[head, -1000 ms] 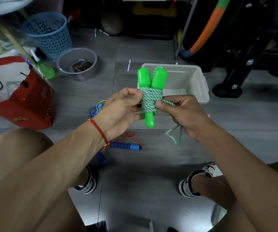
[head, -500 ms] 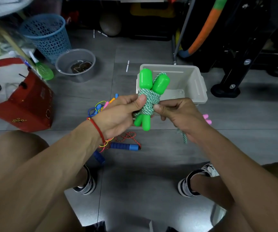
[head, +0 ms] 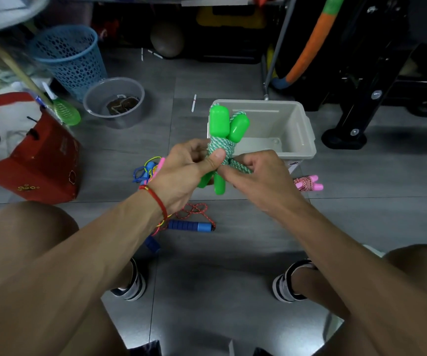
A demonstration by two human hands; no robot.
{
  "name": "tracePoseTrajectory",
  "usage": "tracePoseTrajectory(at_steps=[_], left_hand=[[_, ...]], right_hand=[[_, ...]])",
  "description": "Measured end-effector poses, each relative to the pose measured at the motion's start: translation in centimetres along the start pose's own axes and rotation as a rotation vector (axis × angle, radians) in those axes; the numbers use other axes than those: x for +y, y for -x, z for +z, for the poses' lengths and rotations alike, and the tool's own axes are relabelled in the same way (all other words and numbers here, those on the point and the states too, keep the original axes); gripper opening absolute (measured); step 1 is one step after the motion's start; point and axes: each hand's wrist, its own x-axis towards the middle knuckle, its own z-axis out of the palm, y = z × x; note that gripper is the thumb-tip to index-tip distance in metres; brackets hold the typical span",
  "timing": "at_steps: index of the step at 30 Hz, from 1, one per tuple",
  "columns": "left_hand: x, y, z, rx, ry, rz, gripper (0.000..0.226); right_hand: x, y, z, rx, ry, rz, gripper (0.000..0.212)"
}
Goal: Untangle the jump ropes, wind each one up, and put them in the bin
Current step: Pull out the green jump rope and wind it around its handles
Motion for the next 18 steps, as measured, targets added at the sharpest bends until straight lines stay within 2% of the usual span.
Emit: tracePoseTrajectory(at_steps=[5,7,9,11,14,18], left_hand=[[0.6,0.3,-0.1,-0.016,0.034,-0.059,0.068],[1.5,0.3,-0.8,-0.119,0.099,-0.118,0.066],[2.1,0.5,-1.4,-0.259,0.159,-0.182,0.055],[2.2,0.9,-1.5,-0.300,0.139,-0.223,0.048],[1.5,0.9,-1.1,-0.253,0.108,-0.228,0.051],[0.8,0.3,-1.1,-0.081,0.001,-0.175,0.043]], right_hand=[[0.5,-0.2,-0.3,-0.048,-0.042,-0.047,0.028],[0.8,-0.4,-0.7,-0.091,-0.095,-0.064,0.023],[1.0,-0.4,-1.3,-0.137,-0.167,-0.075,0.018],[1.1,-0.3,-1.9,-0.207,-0.182,-0.104,0.016],[1.5,-0.4,-1.4,-0.208,-0.103,-0.092,0.014],[1.8,-0.5,0.5,0.005,0.056,0.005,0.032]])
